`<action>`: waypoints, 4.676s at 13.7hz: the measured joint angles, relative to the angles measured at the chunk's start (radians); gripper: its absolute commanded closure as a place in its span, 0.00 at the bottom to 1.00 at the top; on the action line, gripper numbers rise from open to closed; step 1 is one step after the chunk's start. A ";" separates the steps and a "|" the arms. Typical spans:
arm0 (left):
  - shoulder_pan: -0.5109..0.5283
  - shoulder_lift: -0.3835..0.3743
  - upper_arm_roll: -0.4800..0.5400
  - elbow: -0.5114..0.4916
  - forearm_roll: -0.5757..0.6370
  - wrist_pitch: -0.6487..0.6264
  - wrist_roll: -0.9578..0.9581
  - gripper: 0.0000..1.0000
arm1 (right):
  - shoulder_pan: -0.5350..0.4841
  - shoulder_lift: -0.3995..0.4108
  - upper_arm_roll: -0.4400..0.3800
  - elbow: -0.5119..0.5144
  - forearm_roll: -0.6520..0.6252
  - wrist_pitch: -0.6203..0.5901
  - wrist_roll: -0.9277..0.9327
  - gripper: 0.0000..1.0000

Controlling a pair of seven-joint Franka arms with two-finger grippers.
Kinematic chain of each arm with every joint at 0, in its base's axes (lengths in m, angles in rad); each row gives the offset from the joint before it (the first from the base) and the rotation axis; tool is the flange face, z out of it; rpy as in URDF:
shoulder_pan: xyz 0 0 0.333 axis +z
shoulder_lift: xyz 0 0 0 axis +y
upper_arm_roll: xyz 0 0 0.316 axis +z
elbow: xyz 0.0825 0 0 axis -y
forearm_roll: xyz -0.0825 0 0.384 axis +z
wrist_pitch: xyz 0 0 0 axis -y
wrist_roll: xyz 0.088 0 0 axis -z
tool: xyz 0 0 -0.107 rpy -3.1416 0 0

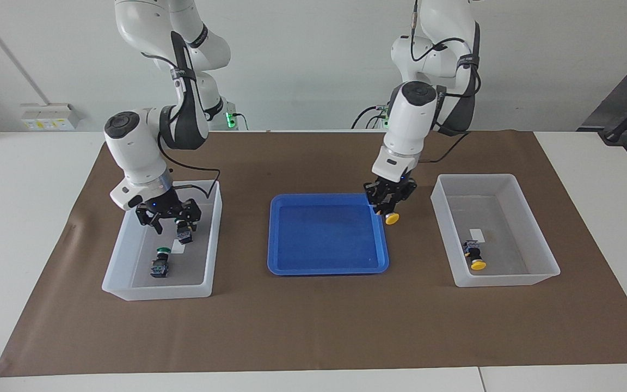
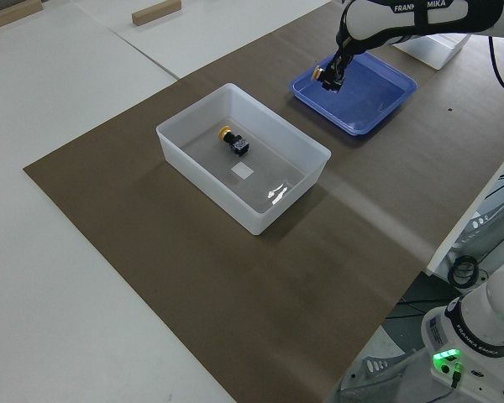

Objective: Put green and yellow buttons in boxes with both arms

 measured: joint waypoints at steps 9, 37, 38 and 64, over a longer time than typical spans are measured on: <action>0.358 0.028 0.000 -0.013 0.000 0.157 0.622 1.00 | -0.042 -0.181 -0.015 0.186 -0.085 -0.513 0.083 0.00; 0.337 -0.132 -0.034 0.009 -0.001 -0.140 0.562 0.00 | -0.090 -0.180 0.019 0.471 -0.131 -0.840 0.029 0.00; 0.305 -0.162 -0.036 0.009 -0.001 -0.182 0.489 0.00 | -0.090 -0.180 0.028 0.472 -0.131 -0.840 0.029 0.00; 0.350 -0.074 -0.019 0.459 0.002 -0.696 0.523 0.00 | -0.090 -0.183 0.039 0.477 -0.131 -0.854 0.029 0.00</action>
